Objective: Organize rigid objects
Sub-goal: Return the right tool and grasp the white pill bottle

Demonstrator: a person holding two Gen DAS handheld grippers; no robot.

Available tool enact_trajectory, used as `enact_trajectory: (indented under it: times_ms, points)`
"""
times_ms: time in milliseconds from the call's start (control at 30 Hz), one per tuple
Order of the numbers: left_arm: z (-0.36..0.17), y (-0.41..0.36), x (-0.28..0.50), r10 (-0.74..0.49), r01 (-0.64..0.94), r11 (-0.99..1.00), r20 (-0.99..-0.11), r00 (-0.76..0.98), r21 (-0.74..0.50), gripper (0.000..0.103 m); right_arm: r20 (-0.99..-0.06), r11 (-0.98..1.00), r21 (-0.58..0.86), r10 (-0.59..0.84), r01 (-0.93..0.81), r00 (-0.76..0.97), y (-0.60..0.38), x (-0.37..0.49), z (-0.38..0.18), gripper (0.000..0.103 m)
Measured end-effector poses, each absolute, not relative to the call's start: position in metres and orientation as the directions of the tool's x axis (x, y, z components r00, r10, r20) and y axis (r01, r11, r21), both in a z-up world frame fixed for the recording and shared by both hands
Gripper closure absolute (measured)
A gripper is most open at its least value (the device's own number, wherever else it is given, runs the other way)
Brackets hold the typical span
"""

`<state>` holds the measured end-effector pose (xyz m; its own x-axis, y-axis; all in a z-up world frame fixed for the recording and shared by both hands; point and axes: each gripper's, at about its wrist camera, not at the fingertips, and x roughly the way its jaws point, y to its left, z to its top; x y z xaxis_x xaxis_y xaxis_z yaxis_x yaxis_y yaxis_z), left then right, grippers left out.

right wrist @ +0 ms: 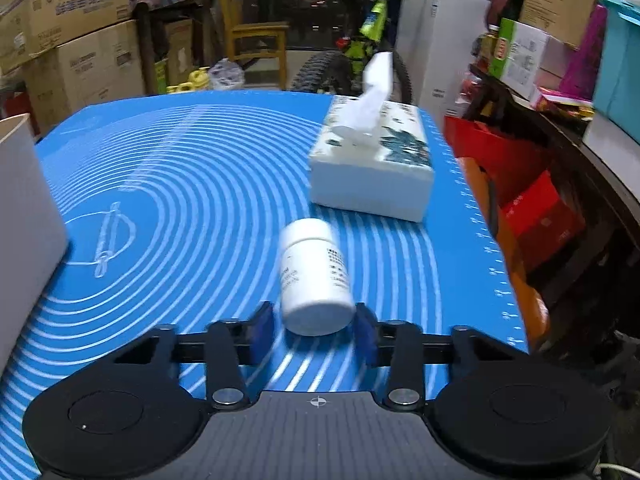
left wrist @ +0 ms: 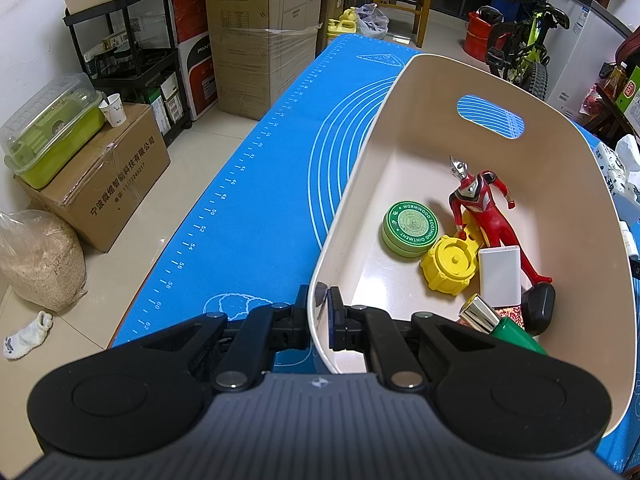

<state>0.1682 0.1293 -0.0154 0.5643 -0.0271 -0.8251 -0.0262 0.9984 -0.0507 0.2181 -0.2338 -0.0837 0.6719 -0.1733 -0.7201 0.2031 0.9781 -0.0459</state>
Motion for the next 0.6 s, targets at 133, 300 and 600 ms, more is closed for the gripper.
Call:
enact_trajectory:
  times_ms: [133,300,600]
  points:
    - [-0.016,0.129,0.168,-0.027,-0.026,0.998,-0.825,0.564,-0.05,0.093,-0.707,0.982,-0.067,-0.173,0.179,0.686,-0.227,0.214,-0.083,0.06]
    - [-0.015,0.13,0.168,-0.03,-0.025,0.998,-0.825,0.564,-0.054,0.093,-0.688,0.979,-0.064,-0.182,0.192,0.702,-0.225,0.203,-0.077,0.06]
    - [-0.014,0.13,0.169,-0.03,-0.027,0.998,-0.826,0.563,-0.055,0.093,-0.63,0.981,-0.042,-0.173,0.189,0.757,-0.22,0.189,-0.044,0.06]
